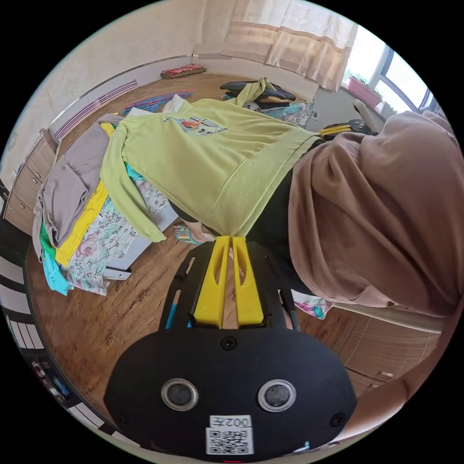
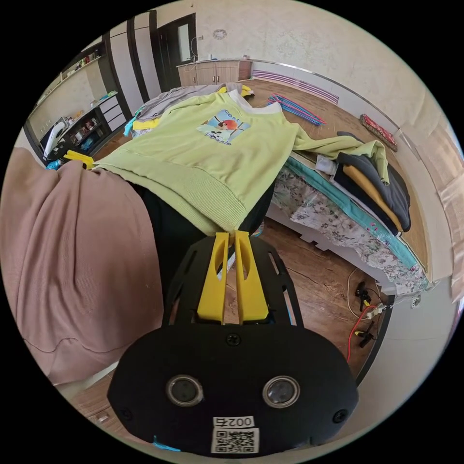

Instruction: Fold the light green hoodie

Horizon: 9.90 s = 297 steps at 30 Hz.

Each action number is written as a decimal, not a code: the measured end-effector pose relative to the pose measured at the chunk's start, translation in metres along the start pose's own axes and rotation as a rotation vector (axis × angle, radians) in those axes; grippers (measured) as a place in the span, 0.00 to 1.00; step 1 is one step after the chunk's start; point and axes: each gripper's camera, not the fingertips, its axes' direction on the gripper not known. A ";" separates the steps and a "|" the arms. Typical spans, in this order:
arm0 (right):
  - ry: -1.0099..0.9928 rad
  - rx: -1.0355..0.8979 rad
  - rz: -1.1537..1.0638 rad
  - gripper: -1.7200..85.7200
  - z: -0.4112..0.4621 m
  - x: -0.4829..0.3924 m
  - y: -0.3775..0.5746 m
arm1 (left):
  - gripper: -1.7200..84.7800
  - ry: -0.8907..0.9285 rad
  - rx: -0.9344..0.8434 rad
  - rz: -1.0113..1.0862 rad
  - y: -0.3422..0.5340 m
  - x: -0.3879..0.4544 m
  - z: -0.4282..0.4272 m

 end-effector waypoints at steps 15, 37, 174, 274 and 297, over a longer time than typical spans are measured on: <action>-0.049 0.052 -0.250 0.11 -0.020 -0.030 -0.032 | 0.06 -0.001 0.147 0.097 -0.023 0.024 -0.025; -0.048 0.107 -0.254 0.03 -0.009 -0.023 -0.025 | 0.01 -0.065 0.118 0.226 -0.055 0.042 -0.023; -0.106 0.193 0.085 0.14 0.293 0.359 -0.606 | 0.05 -0.291 0.167 -0.331 -0.433 -0.304 0.116; -0.343 0.133 -0.031 0.18 0.308 0.274 -0.575 | 0.00 -0.115 0.060 -0.131 -0.408 -0.169 0.181; 0.073 0.541 0.106 0.02 0.237 0.294 -0.715 | 0.01 -0.546 0.399 -0.241 -0.537 -0.219 0.085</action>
